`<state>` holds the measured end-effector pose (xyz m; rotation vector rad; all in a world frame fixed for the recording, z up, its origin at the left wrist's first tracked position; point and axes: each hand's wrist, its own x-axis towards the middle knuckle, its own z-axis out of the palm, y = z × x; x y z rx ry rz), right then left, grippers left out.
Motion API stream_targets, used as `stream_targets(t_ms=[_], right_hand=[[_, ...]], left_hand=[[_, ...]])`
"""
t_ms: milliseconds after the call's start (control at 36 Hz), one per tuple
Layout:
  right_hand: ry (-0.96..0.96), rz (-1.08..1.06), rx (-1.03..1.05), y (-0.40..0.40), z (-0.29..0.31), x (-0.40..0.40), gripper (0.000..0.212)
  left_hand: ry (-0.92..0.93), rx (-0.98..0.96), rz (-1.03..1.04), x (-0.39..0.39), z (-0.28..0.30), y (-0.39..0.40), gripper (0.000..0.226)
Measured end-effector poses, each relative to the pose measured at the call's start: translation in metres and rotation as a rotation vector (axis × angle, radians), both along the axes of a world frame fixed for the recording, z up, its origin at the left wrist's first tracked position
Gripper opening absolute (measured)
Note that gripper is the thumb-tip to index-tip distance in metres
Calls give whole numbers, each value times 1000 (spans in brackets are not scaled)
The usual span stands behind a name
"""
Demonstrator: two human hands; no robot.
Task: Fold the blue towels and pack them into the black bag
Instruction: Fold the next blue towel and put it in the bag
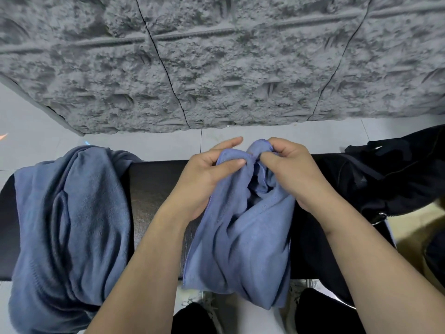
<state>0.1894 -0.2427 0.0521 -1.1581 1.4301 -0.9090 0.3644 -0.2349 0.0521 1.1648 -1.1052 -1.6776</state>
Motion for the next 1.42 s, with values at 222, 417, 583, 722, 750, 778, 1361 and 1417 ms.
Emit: stream_targets(t_ms=[222,417,583,722,750,778,1361,1417], right_hand=[[67,170,13,2,-2,2,16],[124,278,6,3,-6,2,17],[140,338,8,2,-6,2,17],[68,396,94,7,1,2,24],[36,388,108,8,3,2,24],[9,379,117,9,4,2,25],[114,103,3,32,10,-19,9],[105,67,-5,37,13,-21,11]], left_hand=[[77,73,-107,-3,7,5,17],[41,80,-141,-2,9,7,15],[23,109,-107,-4,8,6,14],[32,145,-161,-4,10,10,18],[44,139,-158,-5,11,11,18],[48,125,-140,-5,12,12,17],[-272,-241,343,51,33,50,48],[-271,-193,411,57,40,59,30]])
